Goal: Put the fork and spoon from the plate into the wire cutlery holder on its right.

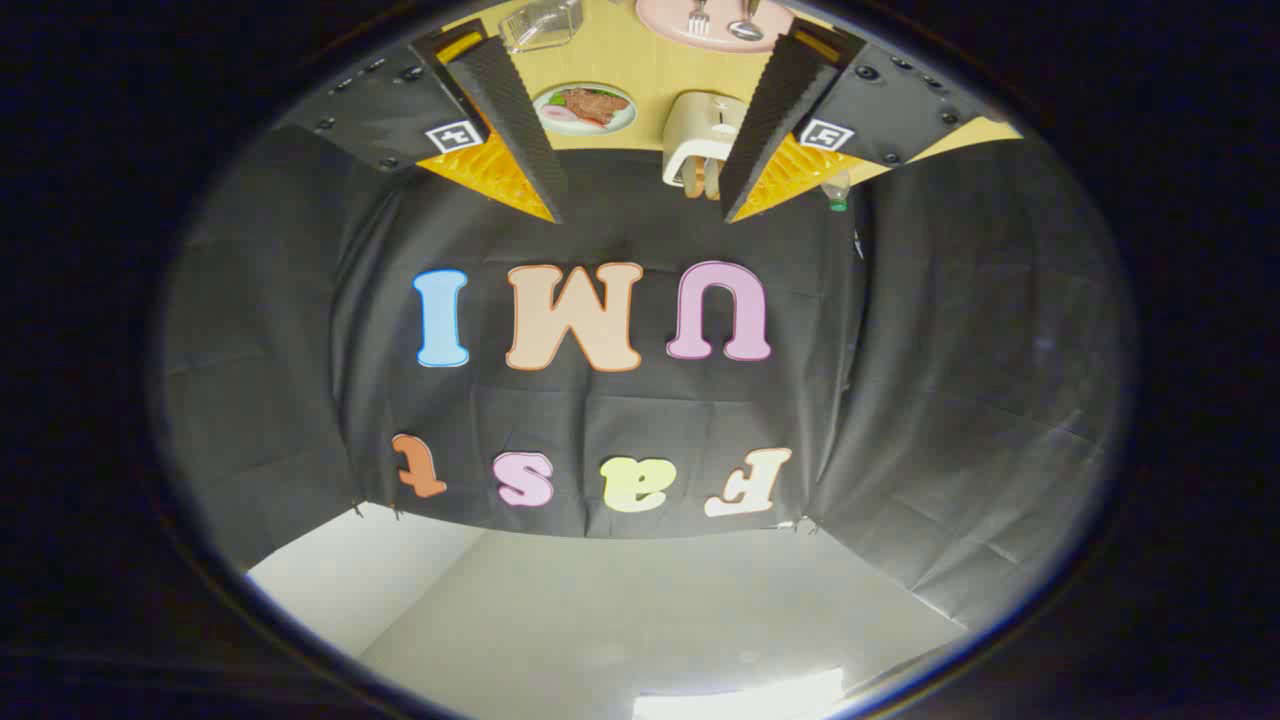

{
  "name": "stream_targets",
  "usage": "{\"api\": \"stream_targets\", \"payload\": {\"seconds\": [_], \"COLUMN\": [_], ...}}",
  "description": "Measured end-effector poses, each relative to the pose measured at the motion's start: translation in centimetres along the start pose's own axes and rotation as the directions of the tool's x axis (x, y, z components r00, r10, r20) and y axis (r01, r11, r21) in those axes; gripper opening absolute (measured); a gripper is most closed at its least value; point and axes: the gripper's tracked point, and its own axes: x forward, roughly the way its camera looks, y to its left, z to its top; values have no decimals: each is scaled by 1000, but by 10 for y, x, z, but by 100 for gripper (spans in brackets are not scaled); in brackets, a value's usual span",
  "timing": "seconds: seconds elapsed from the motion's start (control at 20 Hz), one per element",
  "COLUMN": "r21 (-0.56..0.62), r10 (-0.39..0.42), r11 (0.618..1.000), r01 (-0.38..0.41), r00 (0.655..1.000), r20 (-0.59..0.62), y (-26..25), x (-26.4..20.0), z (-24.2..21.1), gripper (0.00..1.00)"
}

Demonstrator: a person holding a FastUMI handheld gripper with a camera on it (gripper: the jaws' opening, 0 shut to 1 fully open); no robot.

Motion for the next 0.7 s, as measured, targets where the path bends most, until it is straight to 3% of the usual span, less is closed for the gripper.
{"api": "stream_targets", "payload": {"seconds": [0.7], "r21": [9], "r10": [24], "r11": [1000], "r01": [-24], "r00": [1000], "r20": [-18], "y": [6], "x": [4], "z": [-6], "gripper": [98]}}
